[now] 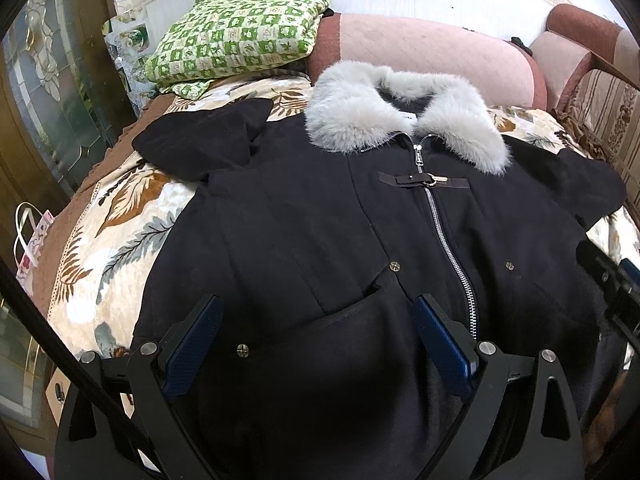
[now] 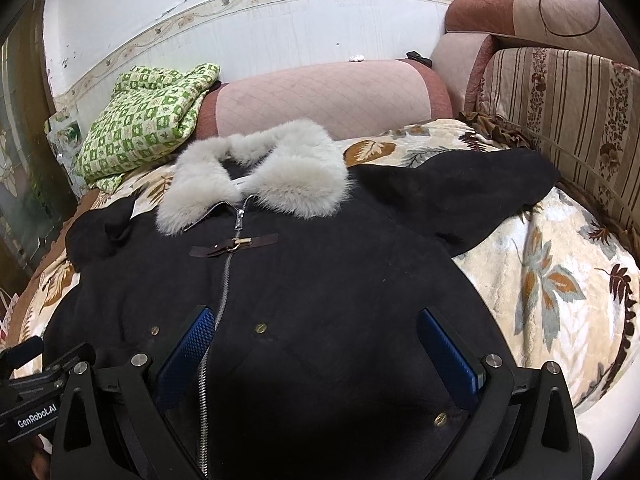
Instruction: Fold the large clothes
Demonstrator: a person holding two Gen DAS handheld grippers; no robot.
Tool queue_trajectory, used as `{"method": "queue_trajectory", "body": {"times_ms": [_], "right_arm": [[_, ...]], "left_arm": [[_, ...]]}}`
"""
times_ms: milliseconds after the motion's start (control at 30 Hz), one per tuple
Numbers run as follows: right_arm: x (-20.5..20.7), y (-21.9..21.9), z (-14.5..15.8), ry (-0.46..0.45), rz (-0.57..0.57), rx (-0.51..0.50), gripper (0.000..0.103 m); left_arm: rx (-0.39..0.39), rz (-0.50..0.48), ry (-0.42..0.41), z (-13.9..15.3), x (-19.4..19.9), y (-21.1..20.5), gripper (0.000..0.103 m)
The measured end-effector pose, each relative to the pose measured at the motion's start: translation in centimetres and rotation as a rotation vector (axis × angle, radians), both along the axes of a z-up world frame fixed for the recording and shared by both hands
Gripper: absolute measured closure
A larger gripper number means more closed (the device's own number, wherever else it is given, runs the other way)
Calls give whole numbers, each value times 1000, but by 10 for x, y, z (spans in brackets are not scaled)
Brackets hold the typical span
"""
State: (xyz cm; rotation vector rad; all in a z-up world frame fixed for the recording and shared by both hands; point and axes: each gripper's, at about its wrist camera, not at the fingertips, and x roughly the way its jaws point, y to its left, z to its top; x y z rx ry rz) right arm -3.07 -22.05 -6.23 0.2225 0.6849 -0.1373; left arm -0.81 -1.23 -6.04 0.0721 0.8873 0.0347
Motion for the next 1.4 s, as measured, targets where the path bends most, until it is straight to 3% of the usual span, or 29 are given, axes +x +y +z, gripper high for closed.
{"method": "queue_trajectory", "body": {"times_ms": [200,333,467,633,867,1000,1033,1100,1133,1200,1400], "right_arm": [[13,-62,-3,27,-71,78,1],[25,-145,-15,72,-215,153,1],[39,-236,-34,88,-397,152,1],[68,-330,-57,85,-516,266,13],[114,-402,-80,59,-579,471,13],[129,-425,-88,22,-609,517,13],[133,-428,-88,19,-620,516,16],[139,-434,-87,22,-631,524,68],[143,-436,-87,34,-621,553,70],[145,-433,-73,50,-628,517,85],[150,-358,22,20,-507,117,91]], "left_arm": [[-1,-18,15,-1,4,-5,8],[0,-20,25,-3,7,-6,8],[-4,-17,41,-6,11,-6,8],[24,-6,59,-11,18,-8,8],[90,26,79,-19,34,-8,8],[104,44,91,-23,44,-6,8],[101,47,95,-24,45,-5,8],[100,52,104,-26,46,-4,8],[101,55,107,-27,46,-4,8],[103,61,110,-29,46,-2,8],[45,68,81,-22,33,10,8]]}}
